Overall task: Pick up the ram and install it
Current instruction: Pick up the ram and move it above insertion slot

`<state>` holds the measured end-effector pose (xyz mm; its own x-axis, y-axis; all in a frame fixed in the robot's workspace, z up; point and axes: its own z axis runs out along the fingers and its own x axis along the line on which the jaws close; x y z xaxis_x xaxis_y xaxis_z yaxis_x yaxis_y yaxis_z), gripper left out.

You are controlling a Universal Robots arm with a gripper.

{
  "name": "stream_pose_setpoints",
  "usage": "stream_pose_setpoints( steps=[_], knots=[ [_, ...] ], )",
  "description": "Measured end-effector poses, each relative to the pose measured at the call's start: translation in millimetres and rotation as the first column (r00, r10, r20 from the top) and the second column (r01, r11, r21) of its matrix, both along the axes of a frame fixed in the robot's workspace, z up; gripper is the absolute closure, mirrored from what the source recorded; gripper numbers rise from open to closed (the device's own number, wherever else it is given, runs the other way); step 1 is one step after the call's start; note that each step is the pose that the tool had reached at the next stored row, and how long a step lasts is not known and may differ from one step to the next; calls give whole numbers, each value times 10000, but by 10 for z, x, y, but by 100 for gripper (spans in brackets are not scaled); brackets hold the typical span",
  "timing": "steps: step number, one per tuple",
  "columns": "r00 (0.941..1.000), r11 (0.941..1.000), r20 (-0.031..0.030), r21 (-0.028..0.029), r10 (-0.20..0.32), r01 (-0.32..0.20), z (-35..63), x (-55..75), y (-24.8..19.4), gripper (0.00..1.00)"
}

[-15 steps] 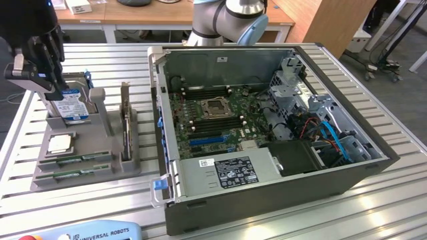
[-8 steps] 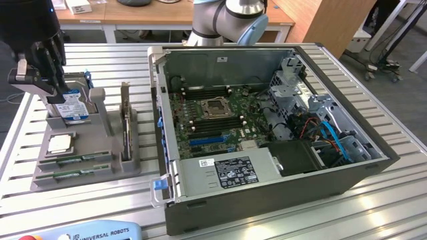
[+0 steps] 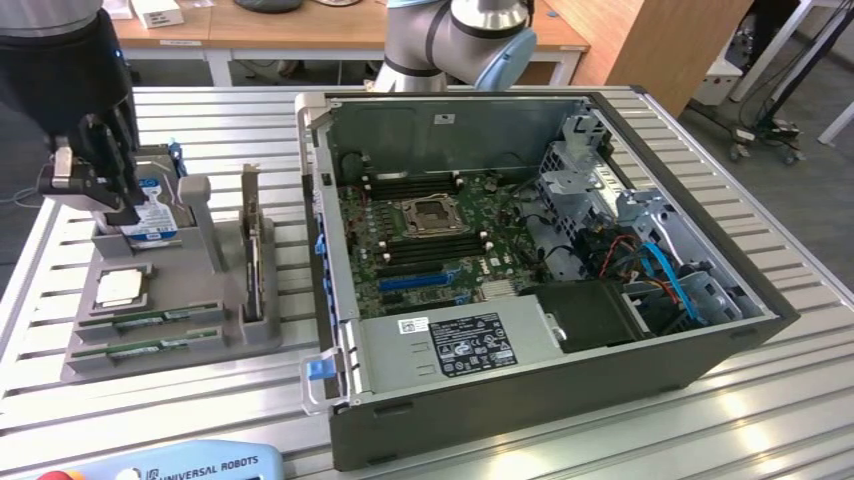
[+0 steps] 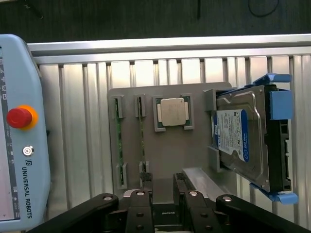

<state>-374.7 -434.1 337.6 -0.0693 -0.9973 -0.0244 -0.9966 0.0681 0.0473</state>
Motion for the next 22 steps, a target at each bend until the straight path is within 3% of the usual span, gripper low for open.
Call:
stream_pose_setpoints(
  steps=[11,17,22],
  knots=[
    [9997,9997,1,0,228,-228,-140,0,0,69],
    [9978,9978,1,0,660,-660,-177,0,0,69],
    [9974,9974,2,1,720,-720,-193,-13,0,69]
  ],
)
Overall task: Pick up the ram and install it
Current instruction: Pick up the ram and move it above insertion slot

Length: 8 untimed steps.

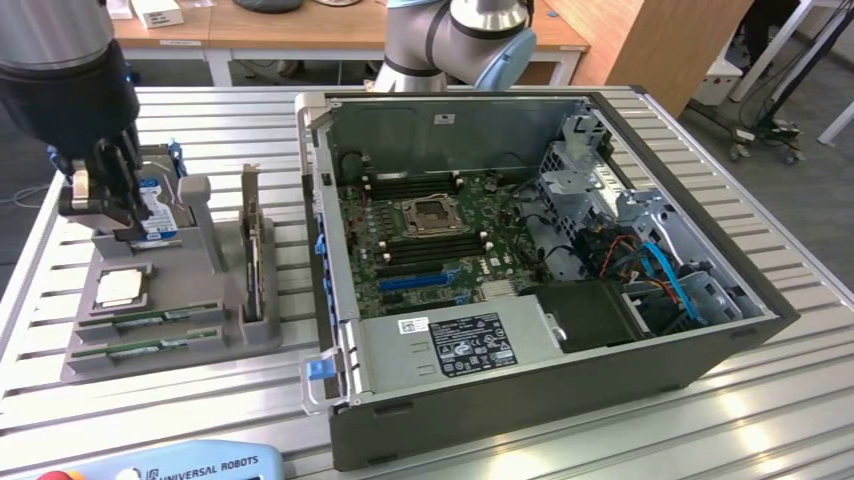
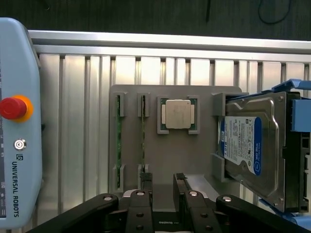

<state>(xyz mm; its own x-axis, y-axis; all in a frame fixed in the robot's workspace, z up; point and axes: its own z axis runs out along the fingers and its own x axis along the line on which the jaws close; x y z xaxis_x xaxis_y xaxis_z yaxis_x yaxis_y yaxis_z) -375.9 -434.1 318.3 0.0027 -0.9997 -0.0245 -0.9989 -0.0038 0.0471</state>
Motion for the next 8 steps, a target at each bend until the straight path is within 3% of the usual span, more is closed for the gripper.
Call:
stream_pose_setpoints(
  steps=[8],
  knots=[
    [10000,10000,-1,-1,12,-12,-11,-34,-18,69]
  ],
)
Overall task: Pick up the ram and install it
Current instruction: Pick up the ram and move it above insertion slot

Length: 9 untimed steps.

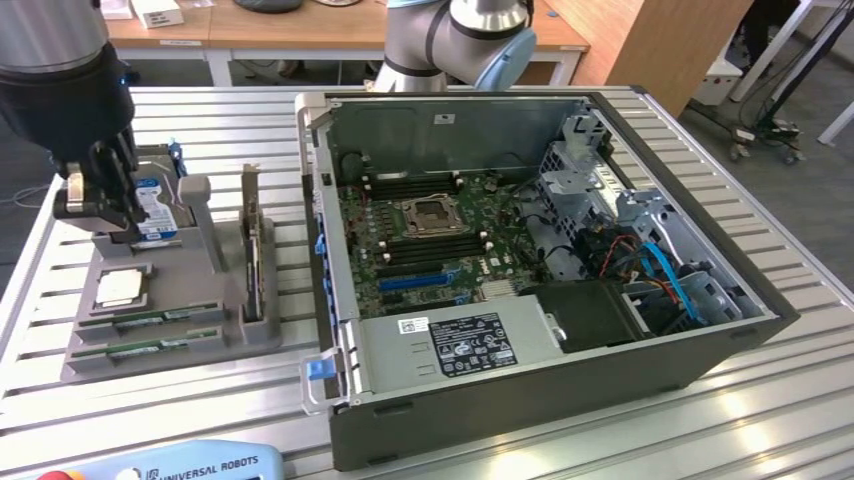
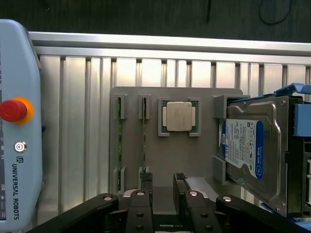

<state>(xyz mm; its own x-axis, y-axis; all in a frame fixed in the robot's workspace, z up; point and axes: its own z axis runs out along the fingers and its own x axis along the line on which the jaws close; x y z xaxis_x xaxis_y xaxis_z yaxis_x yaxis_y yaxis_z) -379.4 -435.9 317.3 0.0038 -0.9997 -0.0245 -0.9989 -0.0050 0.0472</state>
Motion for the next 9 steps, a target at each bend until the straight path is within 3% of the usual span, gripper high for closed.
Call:
stream_pose_setpoints(
  steps=[4,9],
  knots=[
    [10000,10000,0,-1,1,-1,-1,-5,-28,69],
    [10000,10000,-1,0,2,-2,-1,-5,-30,69]
  ],
)
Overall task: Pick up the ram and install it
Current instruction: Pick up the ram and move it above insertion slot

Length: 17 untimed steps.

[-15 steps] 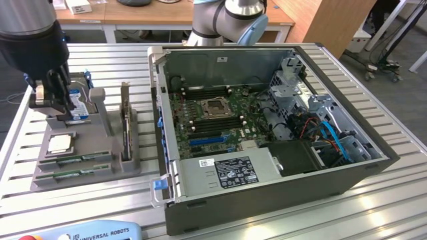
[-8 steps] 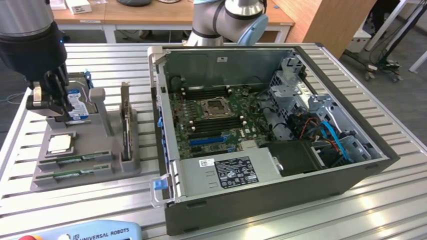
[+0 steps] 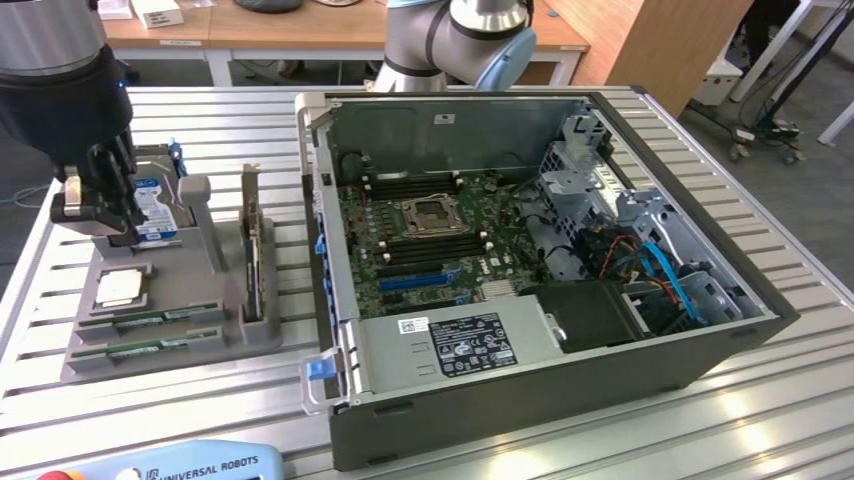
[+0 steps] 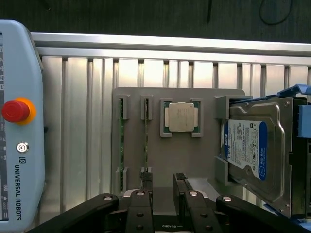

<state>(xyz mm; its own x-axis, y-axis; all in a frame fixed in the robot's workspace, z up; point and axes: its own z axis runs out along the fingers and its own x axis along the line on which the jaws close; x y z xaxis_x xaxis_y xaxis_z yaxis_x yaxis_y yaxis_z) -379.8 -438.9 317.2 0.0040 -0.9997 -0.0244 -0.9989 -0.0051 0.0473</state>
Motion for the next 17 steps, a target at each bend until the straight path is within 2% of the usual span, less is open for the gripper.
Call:
stream_pose_setpoints(
  steps=[3,11,17],
  knots=[
    [10000,10000,0,0,-1,1,0,0,-27,69],
    [10000,10000,1,0,-64,64,0,0,-167,69],
    [9999,9999,1,0,-114,114,0,0,-251,69]
  ],
)
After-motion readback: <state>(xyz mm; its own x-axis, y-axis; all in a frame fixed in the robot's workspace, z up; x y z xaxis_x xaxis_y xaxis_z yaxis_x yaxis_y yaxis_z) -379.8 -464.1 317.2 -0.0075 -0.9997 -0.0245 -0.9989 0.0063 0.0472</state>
